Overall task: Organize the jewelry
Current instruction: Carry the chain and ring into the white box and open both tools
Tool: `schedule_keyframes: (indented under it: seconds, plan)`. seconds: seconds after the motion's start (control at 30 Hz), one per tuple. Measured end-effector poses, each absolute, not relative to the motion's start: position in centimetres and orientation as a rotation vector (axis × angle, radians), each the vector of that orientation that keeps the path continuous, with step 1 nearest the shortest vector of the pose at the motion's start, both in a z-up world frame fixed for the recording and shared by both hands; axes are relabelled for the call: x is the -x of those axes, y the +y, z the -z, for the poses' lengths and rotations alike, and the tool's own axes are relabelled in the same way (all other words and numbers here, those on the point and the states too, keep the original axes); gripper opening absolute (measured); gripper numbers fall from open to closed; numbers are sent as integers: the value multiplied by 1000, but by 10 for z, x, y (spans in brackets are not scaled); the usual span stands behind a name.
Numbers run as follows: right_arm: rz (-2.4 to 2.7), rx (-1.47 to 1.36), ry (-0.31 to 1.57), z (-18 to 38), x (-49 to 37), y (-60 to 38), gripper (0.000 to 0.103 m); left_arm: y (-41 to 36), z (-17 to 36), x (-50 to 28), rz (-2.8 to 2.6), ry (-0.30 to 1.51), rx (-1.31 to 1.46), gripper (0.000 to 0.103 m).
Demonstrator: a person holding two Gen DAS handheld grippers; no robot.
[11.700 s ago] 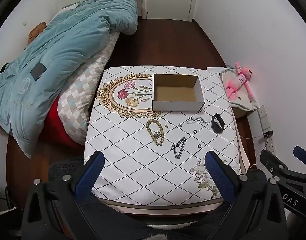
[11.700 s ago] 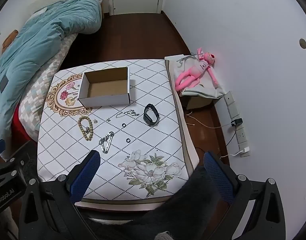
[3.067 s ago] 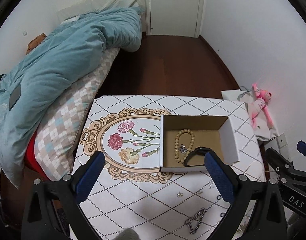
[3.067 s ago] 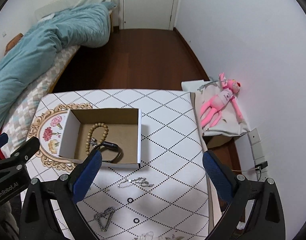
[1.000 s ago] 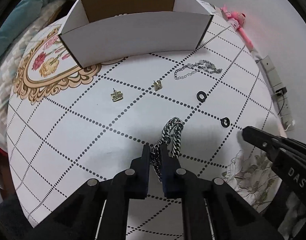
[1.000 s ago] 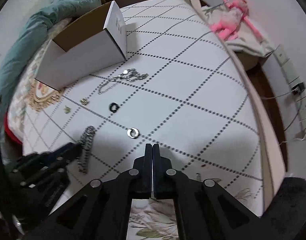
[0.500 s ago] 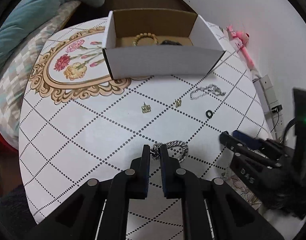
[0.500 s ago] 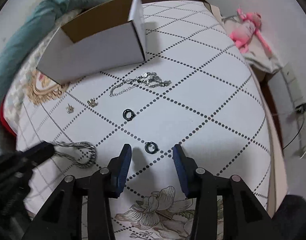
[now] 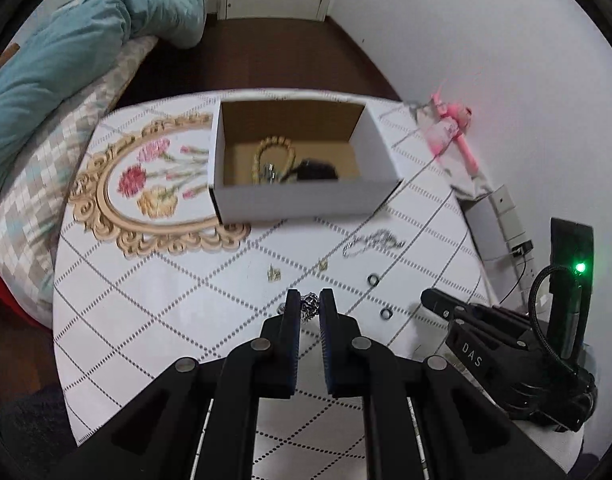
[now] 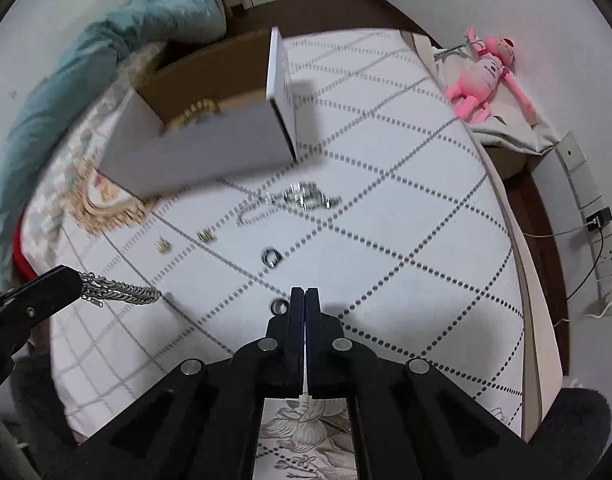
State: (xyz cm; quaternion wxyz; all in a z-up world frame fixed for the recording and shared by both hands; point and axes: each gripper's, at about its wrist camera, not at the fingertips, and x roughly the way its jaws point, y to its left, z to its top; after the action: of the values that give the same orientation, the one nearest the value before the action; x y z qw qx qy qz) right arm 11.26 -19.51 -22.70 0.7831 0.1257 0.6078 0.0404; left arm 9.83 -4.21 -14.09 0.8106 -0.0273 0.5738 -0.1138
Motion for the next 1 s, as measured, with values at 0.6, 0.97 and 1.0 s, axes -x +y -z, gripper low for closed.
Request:
schedule_keyframes:
  seconds: [0.6,0.97,1.0]
  plan:
    - [-120,-39,1381,267,-110,-145,12,-24,176,-95,171,1281,51,7]
    - [-148,-266,1284,202,-117,-182,12,-28,125,-111,254,1207,129,7]
    - [-158,-281,1262,190,-123,-187,12,-28,115,-119,271,1194,148,7]
